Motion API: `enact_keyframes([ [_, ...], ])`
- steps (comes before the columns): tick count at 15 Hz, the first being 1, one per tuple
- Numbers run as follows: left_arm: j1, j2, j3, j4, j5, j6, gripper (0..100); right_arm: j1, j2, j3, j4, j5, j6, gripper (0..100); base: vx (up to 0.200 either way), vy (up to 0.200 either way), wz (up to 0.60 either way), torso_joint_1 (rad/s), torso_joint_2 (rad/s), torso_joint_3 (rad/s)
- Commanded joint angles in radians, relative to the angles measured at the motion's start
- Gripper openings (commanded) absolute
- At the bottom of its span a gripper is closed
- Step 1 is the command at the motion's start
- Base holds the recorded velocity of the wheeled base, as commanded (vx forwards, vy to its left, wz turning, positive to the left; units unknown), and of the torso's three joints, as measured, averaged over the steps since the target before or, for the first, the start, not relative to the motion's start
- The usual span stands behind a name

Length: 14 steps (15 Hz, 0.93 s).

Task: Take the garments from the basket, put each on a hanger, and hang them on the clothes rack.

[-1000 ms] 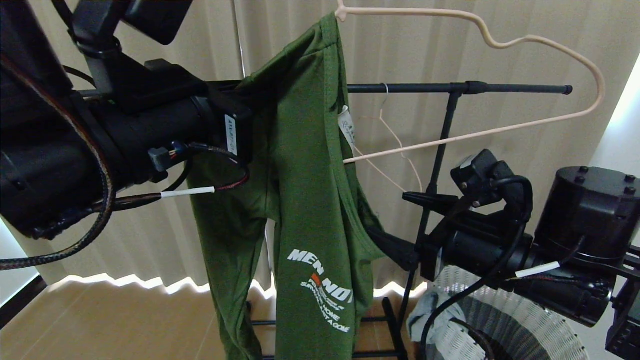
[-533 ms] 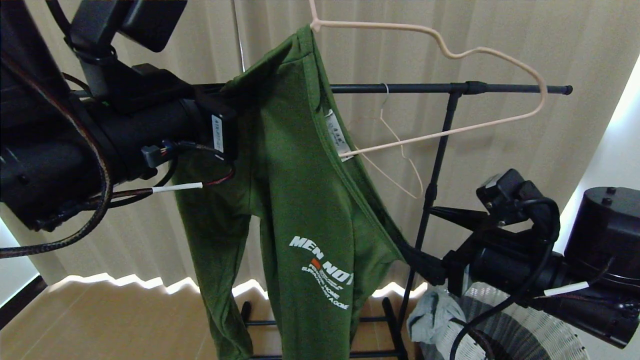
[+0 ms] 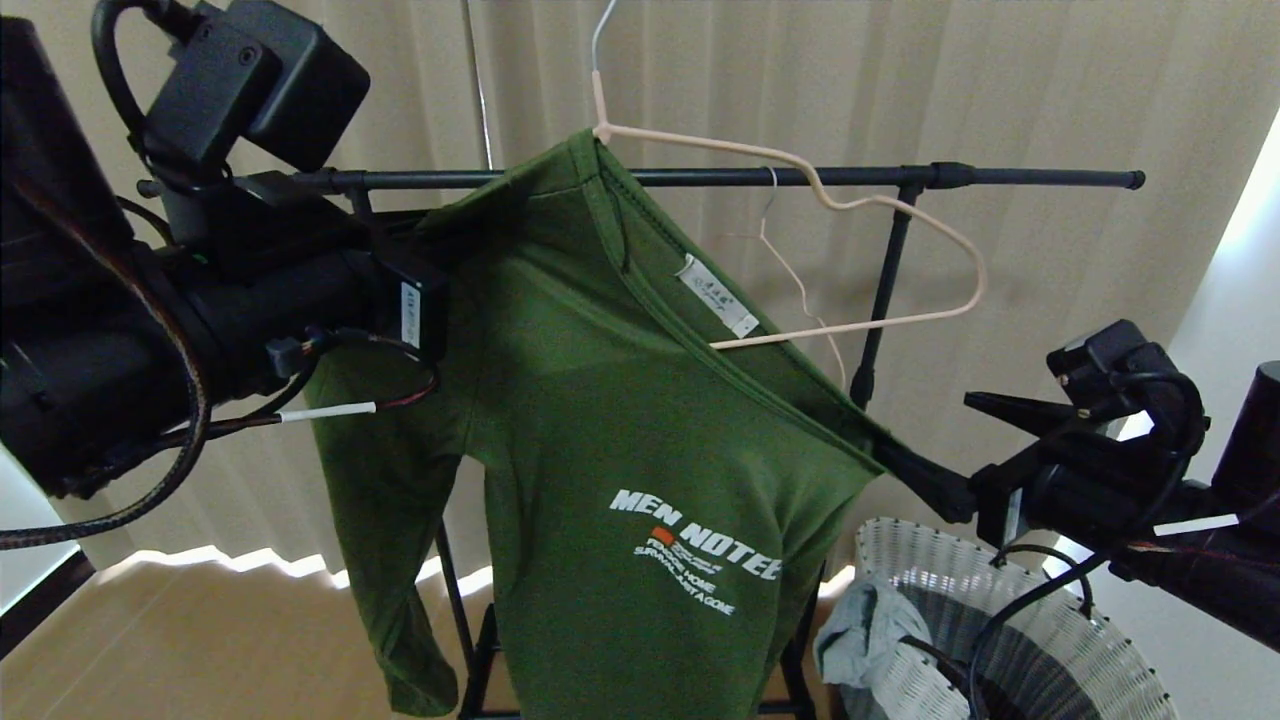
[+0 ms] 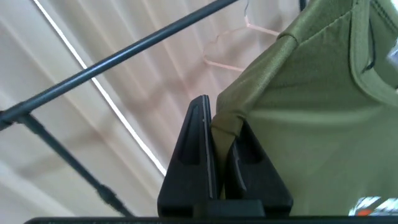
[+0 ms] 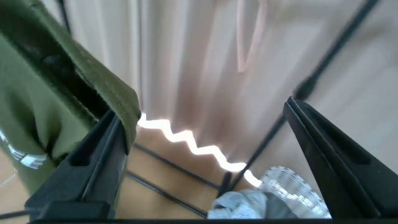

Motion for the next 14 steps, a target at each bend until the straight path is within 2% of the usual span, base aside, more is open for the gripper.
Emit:
enact_keyframes([
  [1, 0.016, -0.016, 0.026, -0.001, 0.001, 0.028, 0, -0.033, -0.003, -0.006, 0.000, -0.001, -0.001, 100, 0.000, 0.000, 0.00, 0.000, 0.00, 0.000],
  [5, 0.041, -0.038, 0.099, -0.001, 0.001, 0.108, 0, -0.076, 0.002, -0.016, -0.001, -0.001, -0.001, 100, 0.000, 0.000, 0.00, 0.000, 0.00, 0.000],
  [10, 0.090, -0.038, 0.151, -0.001, 0.027, 0.193, 0, -0.078, 0.002, -0.055, 0.002, -0.001, -0.002, 100, 0.000, 0.000, 0.00, 0.000, 0.00, 0.000],
  [13, 0.097, -0.033, 0.188, -0.001, 0.035, 0.206, 0, -0.064, 0.002, -0.090, 0.003, 0.002, -0.004, 100, 0.000, 0.000, 0.00, 0.000, 0.00, 0.000],
  [14, 0.097, -0.030, 0.207, -0.003, 0.046, 0.218, 0, -0.026, 0.000, -0.112, 0.013, 0.002, -0.010, 100, 0.000, 0.000, 0.00, 0.000, 0.00, 0.000],
])
